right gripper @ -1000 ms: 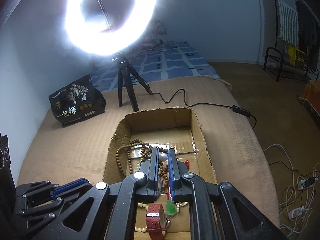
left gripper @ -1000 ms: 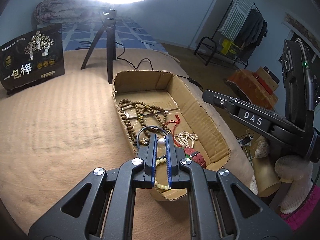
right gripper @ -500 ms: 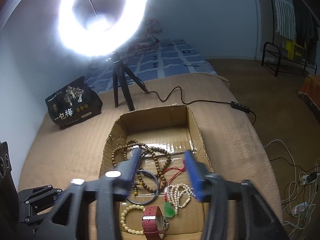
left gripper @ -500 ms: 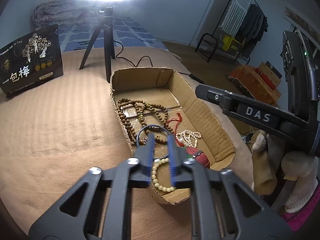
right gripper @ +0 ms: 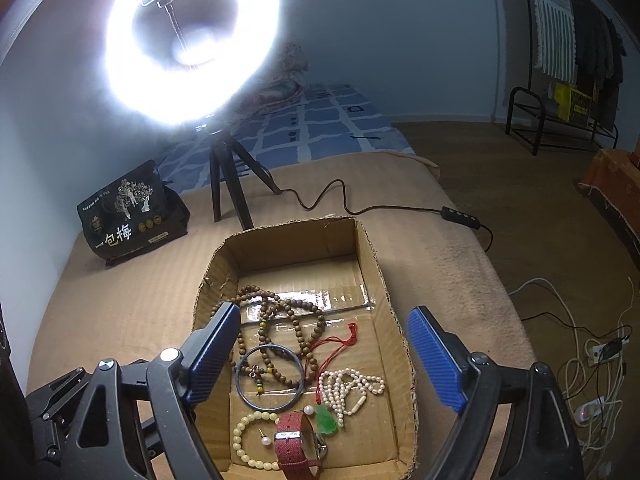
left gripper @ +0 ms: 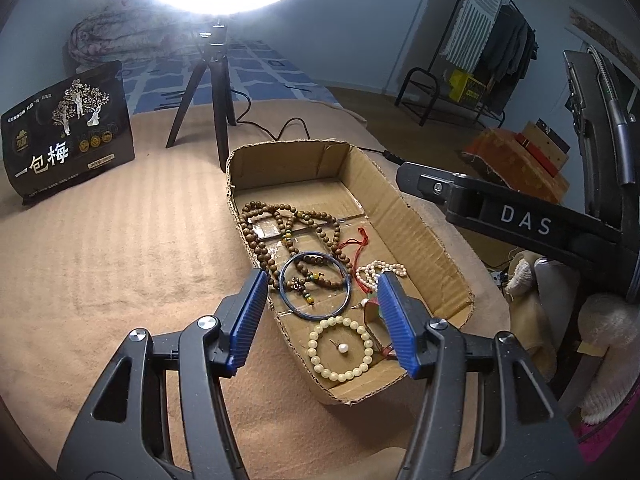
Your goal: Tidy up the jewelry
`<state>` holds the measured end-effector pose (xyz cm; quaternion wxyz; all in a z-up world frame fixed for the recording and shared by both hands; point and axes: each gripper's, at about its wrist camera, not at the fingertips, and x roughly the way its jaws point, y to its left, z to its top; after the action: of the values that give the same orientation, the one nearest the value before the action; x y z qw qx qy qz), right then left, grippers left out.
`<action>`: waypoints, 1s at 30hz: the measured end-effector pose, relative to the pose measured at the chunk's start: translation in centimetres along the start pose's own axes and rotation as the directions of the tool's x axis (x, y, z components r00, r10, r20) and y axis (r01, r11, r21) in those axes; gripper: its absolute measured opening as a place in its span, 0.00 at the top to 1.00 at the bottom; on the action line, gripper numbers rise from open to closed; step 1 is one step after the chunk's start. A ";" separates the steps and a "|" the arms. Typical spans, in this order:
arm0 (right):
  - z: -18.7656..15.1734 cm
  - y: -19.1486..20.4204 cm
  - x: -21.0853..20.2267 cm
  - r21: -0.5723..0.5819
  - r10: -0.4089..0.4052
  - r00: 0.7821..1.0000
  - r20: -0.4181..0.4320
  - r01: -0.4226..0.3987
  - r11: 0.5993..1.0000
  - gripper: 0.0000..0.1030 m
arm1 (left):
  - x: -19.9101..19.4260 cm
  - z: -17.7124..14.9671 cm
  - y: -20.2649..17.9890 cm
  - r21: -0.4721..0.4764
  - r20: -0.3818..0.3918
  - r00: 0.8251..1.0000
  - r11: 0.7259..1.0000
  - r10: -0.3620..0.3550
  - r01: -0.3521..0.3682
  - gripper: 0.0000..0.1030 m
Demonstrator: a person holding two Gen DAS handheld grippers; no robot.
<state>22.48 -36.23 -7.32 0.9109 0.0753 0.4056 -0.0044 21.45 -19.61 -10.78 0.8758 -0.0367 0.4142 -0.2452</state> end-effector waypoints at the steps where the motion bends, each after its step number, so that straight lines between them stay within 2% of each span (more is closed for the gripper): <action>1: 0.0 0.1 -0.3 -0.003 -0.001 1.000 0.004 0.001 1.000 0.15 | -0.1 0.0 0.0 0.001 0.002 1.000 1.000 0.000 0.000 0.43; 11: 0.1 0.9 -3.5 -0.022 -0.038 0.999 0.034 0.038 0.999 0.15 | -3.6 -0.2 0.0 0.026 0.039 0.999 1.000 0.011 -0.012 0.43; 19: -0.4 2.4 -7.1 -0.060 -0.065 0.995 0.074 0.069 0.996 0.15 | -7.8 -0.4 0.1 0.042 0.089 0.996 0.999 0.013 -0.016 0.43; 25: -1.4 3.8 -9.9 -0.095 -0.066 0.992 0.105 0.077 0.992 0.11 | -11.0 -1.0 -0.5 0.075 0.124 0.992 0.997 0.012 -0.021 0.43; 29: -2.4 4.7 -11.7 -0.115 -0.081 0.989 0.126 0.096 0.989 0.09 | -13.0 -1.5 -0.8 0.090 0.147 0.989 0.996 0.013 -0.026 0.31; 30: -2.6 4.8 -12.0 -0.117 -0.086 0.987 0.132 0.102 0.988 0.07 | -13.4 -1.7 -0.9 0.096 0.153 0.988 0.995 0.015 -0.030 0.30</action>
<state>12.79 -31.73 0.48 0.9366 -0.0010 0.3494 -0.0272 12.62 -13.95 -2.17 0.9082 -0.0079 0.3342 -0.2519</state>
